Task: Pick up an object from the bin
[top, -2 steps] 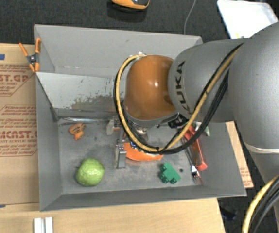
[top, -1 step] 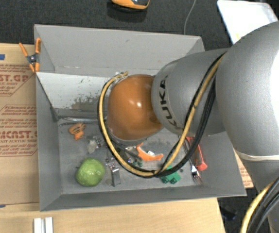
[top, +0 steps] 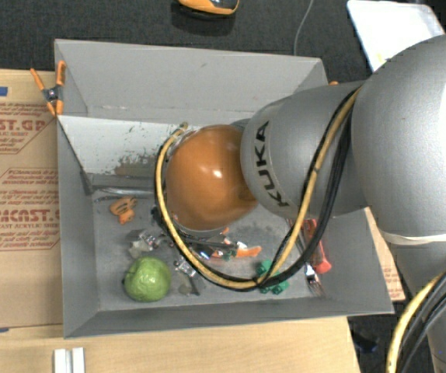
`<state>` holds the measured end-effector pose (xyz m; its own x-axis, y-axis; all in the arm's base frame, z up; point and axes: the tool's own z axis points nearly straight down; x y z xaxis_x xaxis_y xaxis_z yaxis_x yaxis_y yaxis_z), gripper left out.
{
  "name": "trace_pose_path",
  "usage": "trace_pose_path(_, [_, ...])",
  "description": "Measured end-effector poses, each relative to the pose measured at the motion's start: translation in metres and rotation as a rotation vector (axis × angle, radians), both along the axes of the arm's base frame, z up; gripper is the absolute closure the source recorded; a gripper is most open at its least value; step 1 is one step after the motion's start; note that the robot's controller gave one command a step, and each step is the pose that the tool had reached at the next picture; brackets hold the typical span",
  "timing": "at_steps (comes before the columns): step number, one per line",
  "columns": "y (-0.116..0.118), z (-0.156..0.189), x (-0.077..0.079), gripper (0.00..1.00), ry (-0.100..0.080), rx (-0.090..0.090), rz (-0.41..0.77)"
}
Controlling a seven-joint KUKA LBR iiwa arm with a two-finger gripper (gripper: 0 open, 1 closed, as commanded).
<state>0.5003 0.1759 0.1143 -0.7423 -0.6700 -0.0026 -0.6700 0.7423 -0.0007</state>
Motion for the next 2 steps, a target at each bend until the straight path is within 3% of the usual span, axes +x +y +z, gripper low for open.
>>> trace_pose_path(1, [0.0284, -0.0297, -0.005, 0.0, 0.005, 0.003, 0.152])
trace_pose_path(2, [0.0262, -0.0208, -0.0093, 1.0, 0.0, 0.002, 0.655])
